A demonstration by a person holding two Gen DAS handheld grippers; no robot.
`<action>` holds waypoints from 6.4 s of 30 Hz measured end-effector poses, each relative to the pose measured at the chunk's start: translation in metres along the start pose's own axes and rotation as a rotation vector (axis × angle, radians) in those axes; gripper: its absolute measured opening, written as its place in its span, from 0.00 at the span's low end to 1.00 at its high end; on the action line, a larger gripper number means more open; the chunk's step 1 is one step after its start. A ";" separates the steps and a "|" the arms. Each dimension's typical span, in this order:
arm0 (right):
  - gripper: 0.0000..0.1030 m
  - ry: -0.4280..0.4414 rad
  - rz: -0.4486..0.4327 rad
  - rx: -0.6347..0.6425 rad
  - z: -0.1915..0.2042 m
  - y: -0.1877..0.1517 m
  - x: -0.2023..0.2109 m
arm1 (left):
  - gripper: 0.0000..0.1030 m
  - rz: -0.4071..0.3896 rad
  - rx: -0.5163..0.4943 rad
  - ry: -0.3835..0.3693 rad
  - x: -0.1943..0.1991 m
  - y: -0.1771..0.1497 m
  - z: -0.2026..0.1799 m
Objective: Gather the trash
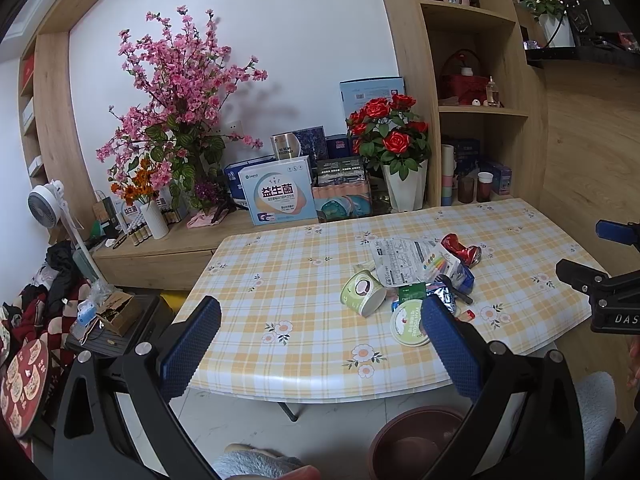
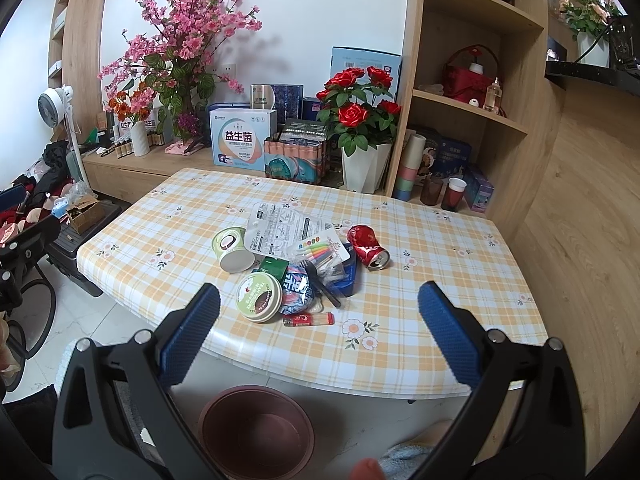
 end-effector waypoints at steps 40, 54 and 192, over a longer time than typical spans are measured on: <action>0.95 -0.008 0.001 0.007 0.000 -0.001 0.001 | 0.95 0.004 0.003 -0.003 0.000 -0.001 0.009; 0.95 -0.006 0.007 0.007 0.001 -0.002 0.000 | 0.95 0.020 0.023 -0.008 -0.004 -0.011 0.011; 0.84 -0.008 0.203 -0.058 -0.065 -0.077 -0.226 | 0.76 0.583 0.529 -0.366 -0.334 -0.077 -0.032</action>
Point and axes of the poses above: each gripper's, at about its wrist camera, not at the fingertips, and x roughly against the way its jaws point, z to its left, y to its top, the point moved 6 cm from there along -x, roughly the way its jaws point, and after that the axes turned 9 degrees about y, right-handed, at the moved point
